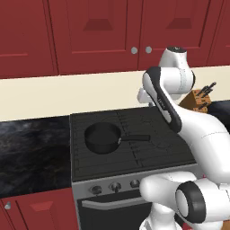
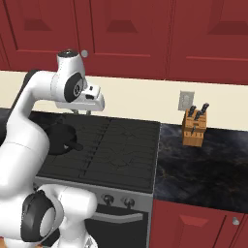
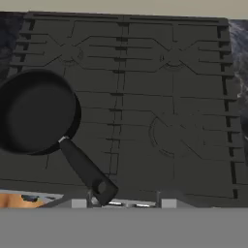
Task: Turn off the front left burner of the stove.
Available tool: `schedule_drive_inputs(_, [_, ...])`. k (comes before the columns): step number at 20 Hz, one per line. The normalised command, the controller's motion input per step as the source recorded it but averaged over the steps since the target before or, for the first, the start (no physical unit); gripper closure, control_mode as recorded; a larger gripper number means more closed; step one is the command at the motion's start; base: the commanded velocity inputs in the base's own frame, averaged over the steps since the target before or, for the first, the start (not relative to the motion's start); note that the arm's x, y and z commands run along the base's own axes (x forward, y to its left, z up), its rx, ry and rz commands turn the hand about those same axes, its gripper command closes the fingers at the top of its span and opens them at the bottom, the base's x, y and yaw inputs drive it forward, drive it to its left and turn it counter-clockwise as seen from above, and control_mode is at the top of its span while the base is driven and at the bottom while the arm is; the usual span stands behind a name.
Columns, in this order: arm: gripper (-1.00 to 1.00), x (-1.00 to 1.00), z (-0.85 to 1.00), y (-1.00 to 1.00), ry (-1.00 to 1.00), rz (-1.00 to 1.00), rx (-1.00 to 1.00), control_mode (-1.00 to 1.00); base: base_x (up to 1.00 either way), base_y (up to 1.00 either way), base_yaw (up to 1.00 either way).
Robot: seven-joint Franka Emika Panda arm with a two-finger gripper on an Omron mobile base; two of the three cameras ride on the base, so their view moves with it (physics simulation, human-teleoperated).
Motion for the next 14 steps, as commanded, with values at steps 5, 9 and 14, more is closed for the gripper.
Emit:
schedule_drive_inputs(5, [-1.00, -0.26, -0.13, 0.00, 0.00, 0.01, -0.02, -1.00, 0.00, 0.00, 0.00])
schedule_drive_inputs(9, [-1.00, -0.76, -0.41, 0.01, 0.00, 0.08, -0.07, -1.00, 0.00, 0.00, 0.00])
schedule_drive_inputs(14, [-1.00, -0.70, -0.45, 0.33, 0.00, 0.09, -0.15, -1.00, 0.00, 0.00, 0.00])
